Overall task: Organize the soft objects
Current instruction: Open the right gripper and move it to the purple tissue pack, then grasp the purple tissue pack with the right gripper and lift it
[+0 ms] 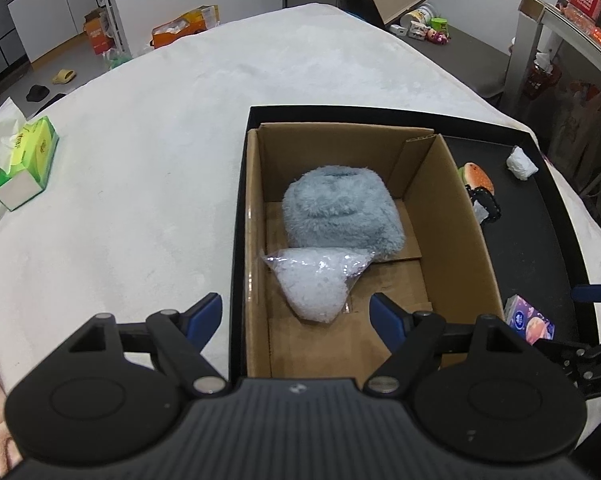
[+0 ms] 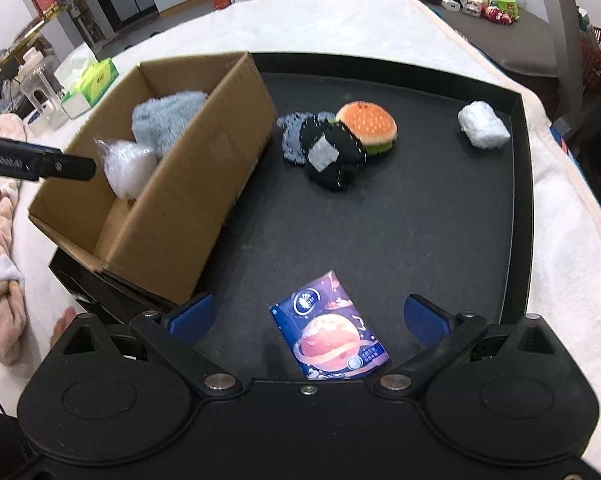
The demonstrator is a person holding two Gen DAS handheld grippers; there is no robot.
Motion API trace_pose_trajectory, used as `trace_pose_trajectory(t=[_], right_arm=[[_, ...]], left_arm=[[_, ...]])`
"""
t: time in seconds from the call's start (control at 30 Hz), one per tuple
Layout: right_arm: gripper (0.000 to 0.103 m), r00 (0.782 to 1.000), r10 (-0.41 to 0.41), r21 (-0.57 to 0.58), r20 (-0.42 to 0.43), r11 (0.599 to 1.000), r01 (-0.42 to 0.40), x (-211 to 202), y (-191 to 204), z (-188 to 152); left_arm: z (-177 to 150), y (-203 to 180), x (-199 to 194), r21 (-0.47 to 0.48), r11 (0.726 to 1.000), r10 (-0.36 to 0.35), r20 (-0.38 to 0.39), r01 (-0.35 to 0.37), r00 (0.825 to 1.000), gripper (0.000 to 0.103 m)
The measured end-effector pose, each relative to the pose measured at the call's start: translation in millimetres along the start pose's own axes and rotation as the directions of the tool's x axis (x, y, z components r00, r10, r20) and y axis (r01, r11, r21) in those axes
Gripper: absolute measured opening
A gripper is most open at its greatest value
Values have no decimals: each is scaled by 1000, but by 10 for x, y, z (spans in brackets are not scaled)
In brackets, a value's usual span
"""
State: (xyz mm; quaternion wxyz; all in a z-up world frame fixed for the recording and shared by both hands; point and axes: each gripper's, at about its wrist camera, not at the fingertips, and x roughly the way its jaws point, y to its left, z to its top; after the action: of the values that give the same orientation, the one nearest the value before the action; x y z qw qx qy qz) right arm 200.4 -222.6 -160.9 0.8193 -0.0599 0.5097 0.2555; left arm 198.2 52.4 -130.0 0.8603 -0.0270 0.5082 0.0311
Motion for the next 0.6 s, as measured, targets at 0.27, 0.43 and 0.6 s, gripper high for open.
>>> trace_pose_trajectory(t=[0.27, 0.43, 0.6], right_arm=[[102, 999, -21, -32, -31, 999, 20, 186, 12, -95], [101, 997, -50, -92, -52, 995, 45, 297, 80, -162], [90, 994, -94, -137, -61, 987, 85, 381, 116, -190]], left_arm=[[-13, 62, 33, -10, 1000, -1, -9, 1, 1000, 79], [-15, 89, 52, -17, 1000, -9, -11, 9, 1000, 79], [-36, 108, 63, -17, 1000, -21, -18, 21, 1000, 79]])
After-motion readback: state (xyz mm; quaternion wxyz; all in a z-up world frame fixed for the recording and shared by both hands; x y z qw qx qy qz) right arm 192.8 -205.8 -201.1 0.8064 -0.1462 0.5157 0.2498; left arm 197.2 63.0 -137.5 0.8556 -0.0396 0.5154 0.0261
